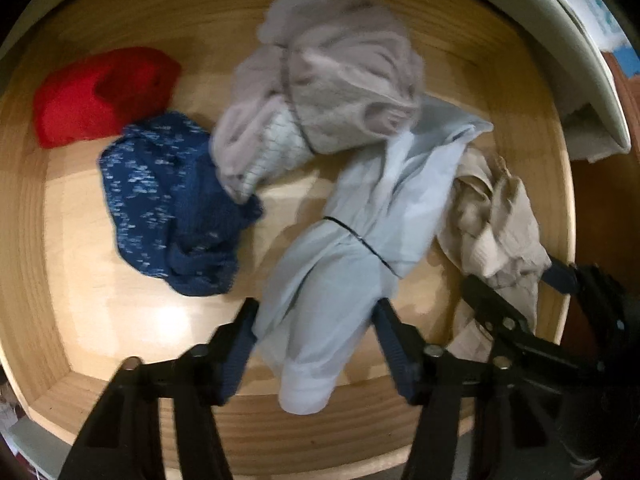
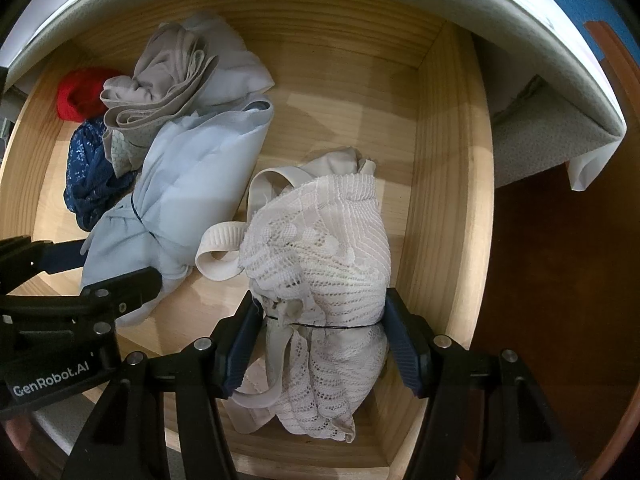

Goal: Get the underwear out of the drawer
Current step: 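Lower the left gripper into the drawer and grasp the light blue cloth with black string, then hold the light blue cloth with the left gripper while the right gripper holds the beige lace bra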

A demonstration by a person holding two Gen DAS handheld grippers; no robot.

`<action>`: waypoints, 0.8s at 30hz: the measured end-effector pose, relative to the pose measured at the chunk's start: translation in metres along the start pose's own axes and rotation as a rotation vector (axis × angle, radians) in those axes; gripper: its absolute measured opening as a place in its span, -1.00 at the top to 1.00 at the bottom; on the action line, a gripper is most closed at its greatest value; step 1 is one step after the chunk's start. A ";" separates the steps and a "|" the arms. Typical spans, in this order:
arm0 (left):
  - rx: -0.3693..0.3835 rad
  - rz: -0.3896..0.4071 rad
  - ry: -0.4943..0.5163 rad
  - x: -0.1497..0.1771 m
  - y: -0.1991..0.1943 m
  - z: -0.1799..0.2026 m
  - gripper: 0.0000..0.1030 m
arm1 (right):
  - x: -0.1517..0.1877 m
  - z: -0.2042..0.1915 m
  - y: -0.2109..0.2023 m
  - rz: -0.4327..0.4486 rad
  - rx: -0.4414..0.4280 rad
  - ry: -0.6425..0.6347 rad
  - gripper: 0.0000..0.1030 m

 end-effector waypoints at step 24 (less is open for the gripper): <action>-0.023 0.068 0.008 0.027 -0.037 -0.047 0.68 | 0.000 -0.001 0.001 -0.002 0.007 -0.003 -0.15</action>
Point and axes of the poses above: each gripper's, at about its wrist camera, not at the fingertips, and y roughly the way its jaws point, z to its right, x to its underside, the point moved 6 cm from there along y, roughly the way its jaws point, and after that the axes turned 13 degrees about z, right-handed, at the moved point
